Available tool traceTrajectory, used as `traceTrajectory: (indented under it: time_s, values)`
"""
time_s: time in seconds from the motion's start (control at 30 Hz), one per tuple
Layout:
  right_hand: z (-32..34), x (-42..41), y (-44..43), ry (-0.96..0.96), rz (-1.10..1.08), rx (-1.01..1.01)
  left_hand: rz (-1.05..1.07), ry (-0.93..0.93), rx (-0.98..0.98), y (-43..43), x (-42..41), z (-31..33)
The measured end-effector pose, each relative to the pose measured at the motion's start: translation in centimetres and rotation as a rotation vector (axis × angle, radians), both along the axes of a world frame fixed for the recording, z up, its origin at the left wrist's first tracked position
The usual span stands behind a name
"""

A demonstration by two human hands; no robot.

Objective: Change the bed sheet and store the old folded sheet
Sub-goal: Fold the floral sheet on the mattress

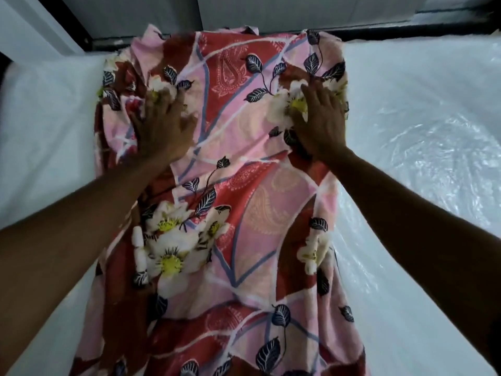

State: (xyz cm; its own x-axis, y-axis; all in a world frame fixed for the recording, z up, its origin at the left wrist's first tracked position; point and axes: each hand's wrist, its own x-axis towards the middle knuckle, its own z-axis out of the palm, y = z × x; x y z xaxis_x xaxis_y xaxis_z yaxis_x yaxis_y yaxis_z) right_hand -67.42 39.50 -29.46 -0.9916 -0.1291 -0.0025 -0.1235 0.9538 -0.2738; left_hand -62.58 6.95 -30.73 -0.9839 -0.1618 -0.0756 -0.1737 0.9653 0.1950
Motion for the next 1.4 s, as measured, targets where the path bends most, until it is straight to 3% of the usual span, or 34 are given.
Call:
traceTrajectory:
  time_s: [0.07, 0.17, 0.3, 0.47, 0.6, 0.77, 0.93, 1.07, 1.23, 1.3, 1.4]
  values:
    - [2.2, 4.5, -0.5, 0.070, -0.001, -0.085, -0.002, 0.098, 0.014, 1.7, 3.5, 1.6]
    - [3.7, 15.5, -2.5, -0.003, 0.123, -0.184, -0.055, 0.193, 0.089, 6.7, 11.6, 3.4]
    - [2.1, 28.8, -2.4, -0.265, 0.284, -0.055, -0.026, 0.048, 0.015, 11.4, 23.4, 2.2]
    - [-1.2, 27.8, 5.8, -0.216, 0.076, 0.139, -0.005, -0.075, -0.103, 7.5, 28.1, -0.8]
    - [0.5, 28.2, 5.5, -0.187, 0.022, 0.071, -0.008, -0.022, -0.051, 7.1, 27.8, 0.0]
    - [1.9, 37.4, 1.4, -0.271, 0.393, -0.017, 0.031, 0.030, -0.063, 9.3, 34.8, 1.2]
    - [-0.4, 44.2, 6.8, -0.316, 0.320, 0.129, 0.170, -0.105, -0.142, 6.3, 48.4, 1.4]
    - [0.0, 45.9, 10.2, -0.218, 0.330, 0.084, 0.287, -0.205, -0.151, 2.6, 54.7, 3.2]
    - [1.4, 52.0, 9.5, -0.188, 0.612, 0.049, 0.253, -0.084, -0.101, 4.3, 59.4, 3.6]
    - [1.0, 55.7, 10.4, -0.209, 0.698, 0.077, 0.376, -0.107, -0.056, 4.8, 61.8, 3.0]
    - [0.7, 59.4, 14.0, -0.286, 0.601, 0.124, 0.822, -0.132, 0.094, 4.7, 65.8, 2.8]
